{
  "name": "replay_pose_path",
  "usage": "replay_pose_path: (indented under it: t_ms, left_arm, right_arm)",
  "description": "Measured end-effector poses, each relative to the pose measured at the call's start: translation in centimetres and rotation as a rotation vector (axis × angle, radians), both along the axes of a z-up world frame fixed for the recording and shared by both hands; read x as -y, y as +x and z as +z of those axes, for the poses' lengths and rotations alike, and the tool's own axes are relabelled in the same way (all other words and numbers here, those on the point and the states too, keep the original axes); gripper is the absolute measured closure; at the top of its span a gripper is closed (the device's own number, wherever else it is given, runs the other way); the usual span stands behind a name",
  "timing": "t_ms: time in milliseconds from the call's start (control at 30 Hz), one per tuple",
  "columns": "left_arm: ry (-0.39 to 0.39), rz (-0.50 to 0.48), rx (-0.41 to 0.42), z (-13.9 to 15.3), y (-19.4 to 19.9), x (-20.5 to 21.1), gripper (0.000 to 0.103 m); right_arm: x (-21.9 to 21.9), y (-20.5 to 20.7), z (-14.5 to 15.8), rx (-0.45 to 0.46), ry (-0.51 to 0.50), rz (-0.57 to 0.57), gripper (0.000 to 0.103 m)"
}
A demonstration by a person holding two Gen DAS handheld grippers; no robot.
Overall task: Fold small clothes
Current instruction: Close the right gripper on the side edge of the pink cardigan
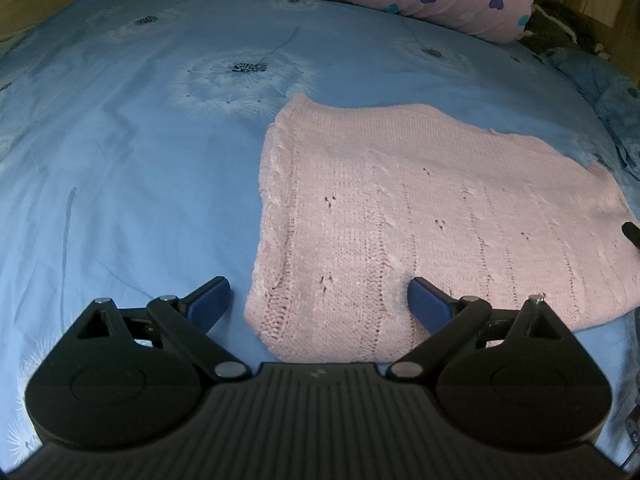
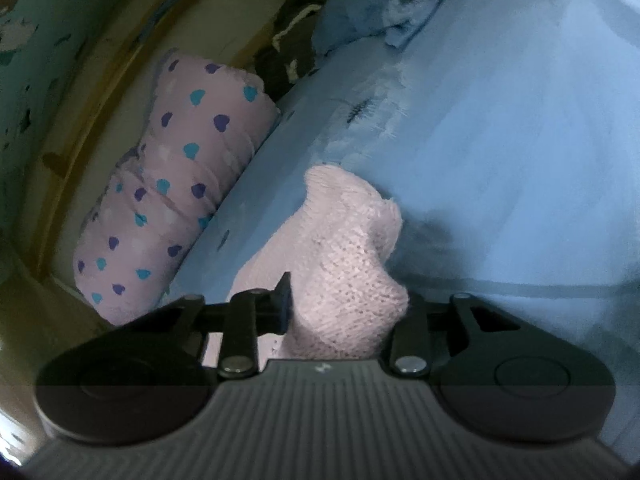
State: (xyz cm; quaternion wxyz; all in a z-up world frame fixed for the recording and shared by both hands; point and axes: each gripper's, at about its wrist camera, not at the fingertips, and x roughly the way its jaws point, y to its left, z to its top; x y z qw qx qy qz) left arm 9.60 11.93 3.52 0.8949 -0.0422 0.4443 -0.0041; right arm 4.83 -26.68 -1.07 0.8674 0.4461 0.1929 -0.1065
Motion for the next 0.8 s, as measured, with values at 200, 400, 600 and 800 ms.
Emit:
replay_pose_path:
  t_ms: [200,400,600,800]
  left_arm:
    - [-0.009,0.006,-0.004,0.0,0.1,-0.2,0.005]
    - [-0.013,0.009,0.0,0.2,0.1,-0.6,0.005]
    - [-0.035,0.029,0.002,0.5,0.1,-1.5,0.005]
    - [-0.045,0.041,0.008,0.9,-0.1,-2.1,0.005]
  right_arm:
    - [-0.3,0.2,1.4,0.007,-0.058,0.042,0.068]
    - [-1.1,0.5,3.3,0.021,-0.145,0.091,0.07]
    - [-3.0,1.2,5.6,0.036,-0.279,0.148,0.071]
    - [-5.0,2.1,7.6,0.04,-0.373,0.198,0.071]
